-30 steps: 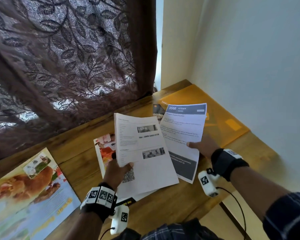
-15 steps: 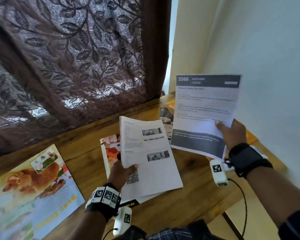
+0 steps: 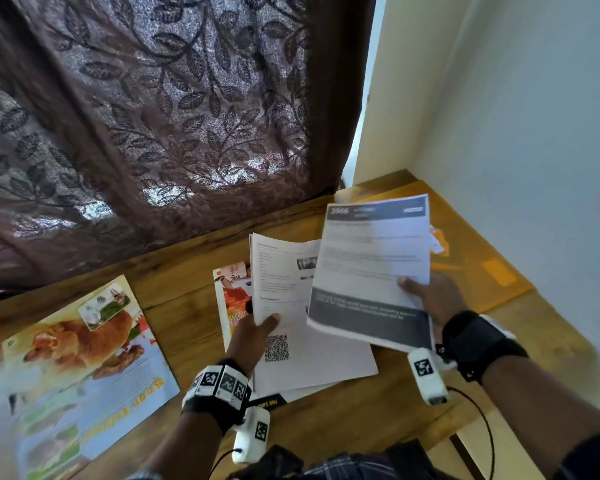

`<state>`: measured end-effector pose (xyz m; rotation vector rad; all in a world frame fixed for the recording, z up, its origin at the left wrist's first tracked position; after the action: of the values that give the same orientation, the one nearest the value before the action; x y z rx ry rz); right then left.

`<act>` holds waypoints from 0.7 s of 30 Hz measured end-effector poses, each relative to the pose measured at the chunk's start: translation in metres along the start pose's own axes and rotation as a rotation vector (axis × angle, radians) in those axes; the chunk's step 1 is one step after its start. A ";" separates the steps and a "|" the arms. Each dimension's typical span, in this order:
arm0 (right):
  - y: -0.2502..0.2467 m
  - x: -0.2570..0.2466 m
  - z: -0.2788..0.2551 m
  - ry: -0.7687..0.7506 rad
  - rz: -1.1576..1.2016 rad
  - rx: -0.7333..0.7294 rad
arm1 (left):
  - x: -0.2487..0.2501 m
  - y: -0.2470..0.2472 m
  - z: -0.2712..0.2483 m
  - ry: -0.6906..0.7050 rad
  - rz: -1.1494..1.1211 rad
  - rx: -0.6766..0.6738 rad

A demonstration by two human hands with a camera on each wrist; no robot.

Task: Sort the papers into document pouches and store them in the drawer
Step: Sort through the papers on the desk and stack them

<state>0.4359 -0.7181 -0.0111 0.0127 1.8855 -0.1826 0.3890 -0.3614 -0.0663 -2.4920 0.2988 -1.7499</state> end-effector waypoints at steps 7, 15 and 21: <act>0.065 0.006 -0.005 0.031 -0.145 -0.307 | 0.004 0.003 -0.002 -0.022 -0.174 -0.062; 0.108 0.016 -0.015 -0.005 -0.305 -0.478 | 0.004 0.002 -0.003 0.004 -0.078 -0.030; 0.087 0.011 -0.015 -0.042 -0.271 -0.167 | 0.023 0.005 -0.021 0.043 -0.185 -0.095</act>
<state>0.4272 -0.6314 -0.0272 -0.3593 1.8502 -0.2080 0.3758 -0.3697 -0.0389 -2.6273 0.1620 -1.9013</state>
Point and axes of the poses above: each hand's wrist, its own z-axis towards the middle knuckle, its own y-axis out of the palm, x = y × z, the point moved 6 cm from there along z, towards the middle knuckle, and after that the axes turned 8 degrees about -x, right-handed, at the moved point
